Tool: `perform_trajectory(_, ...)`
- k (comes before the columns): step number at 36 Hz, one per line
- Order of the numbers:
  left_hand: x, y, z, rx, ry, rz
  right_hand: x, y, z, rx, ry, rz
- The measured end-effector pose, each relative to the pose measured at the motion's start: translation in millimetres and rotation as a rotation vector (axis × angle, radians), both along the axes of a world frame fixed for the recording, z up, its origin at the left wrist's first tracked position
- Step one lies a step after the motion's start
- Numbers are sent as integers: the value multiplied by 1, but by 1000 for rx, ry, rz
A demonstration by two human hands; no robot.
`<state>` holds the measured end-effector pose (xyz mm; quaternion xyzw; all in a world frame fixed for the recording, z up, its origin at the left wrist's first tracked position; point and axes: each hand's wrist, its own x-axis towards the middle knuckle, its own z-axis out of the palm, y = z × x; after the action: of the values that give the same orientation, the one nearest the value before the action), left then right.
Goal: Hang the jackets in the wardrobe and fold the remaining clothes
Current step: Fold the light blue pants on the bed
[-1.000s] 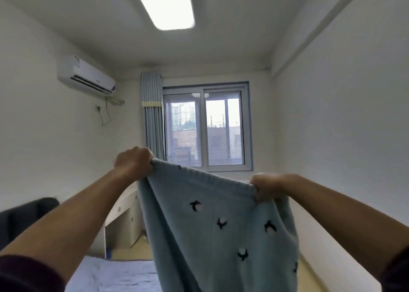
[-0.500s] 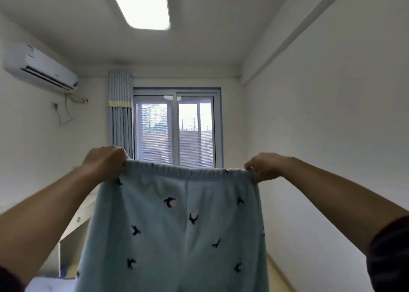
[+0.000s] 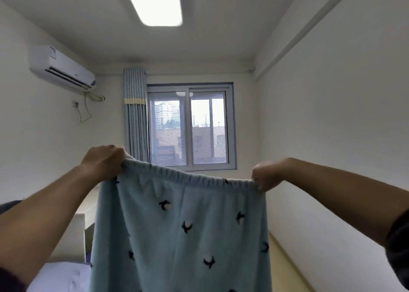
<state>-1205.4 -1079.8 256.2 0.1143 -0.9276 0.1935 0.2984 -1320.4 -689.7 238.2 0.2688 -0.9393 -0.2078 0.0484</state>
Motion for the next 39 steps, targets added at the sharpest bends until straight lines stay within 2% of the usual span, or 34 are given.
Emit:
perform_trajectory(2, 6, -8, 8, 11, 42, 32, -8, 10, 23, -151, 3, -38)
perform_trajectory(4, 8, -16, 16, 23, 78, 53, -14, 18, 44, -343, 105, 26)
perform_trajectory(6, 7, -21, 20, 69, 77, 34, -19, 20, 52, -514, 105, 70)
perform_trajectory(8, 6, -18, 17, 95, 23, 35, -23, 18, 48, -539, 28, 60)
perform_trajectory(11, 3, -20, 9, 49, -5, 41, -30, 24, 41, -583, 80, 58)
perform_trajectory(13, 4, -23, 6, 104, 11, 2, -34, 29, 38, -673, 89, 81)
perform_trajectory(16, 3, -25, 7, 366, 58, -145, -37, 33, 34, -919, -8, 122)
perform_trajectory(19, 2, -20, 7, 845, 68, -316, -38, 39, 27, -1230, -265, 150)
perform_trajectory(24, -24, 1, -20, 1415, 252, -338, -38, 12, 0, -1647, -386, -135)
perform_trajectory(27, -47, 29, -38, 1583, 354, -343, -33, -21, -16, -1801, -448, -201)
perform_trajectory(30, -56, 54, -50, 1607, 376, -420, -20, -46, -29, -1865, -500, -112)
perform_trajectory(34, -47, 91, -63, 1568, 275, -558, 9, -69, -41, -1672, -517, 89)
perform_trajectory(39, -25, 130, -71, 1464, 94, -703, 38, -88, -48, -1538, -483, 254)
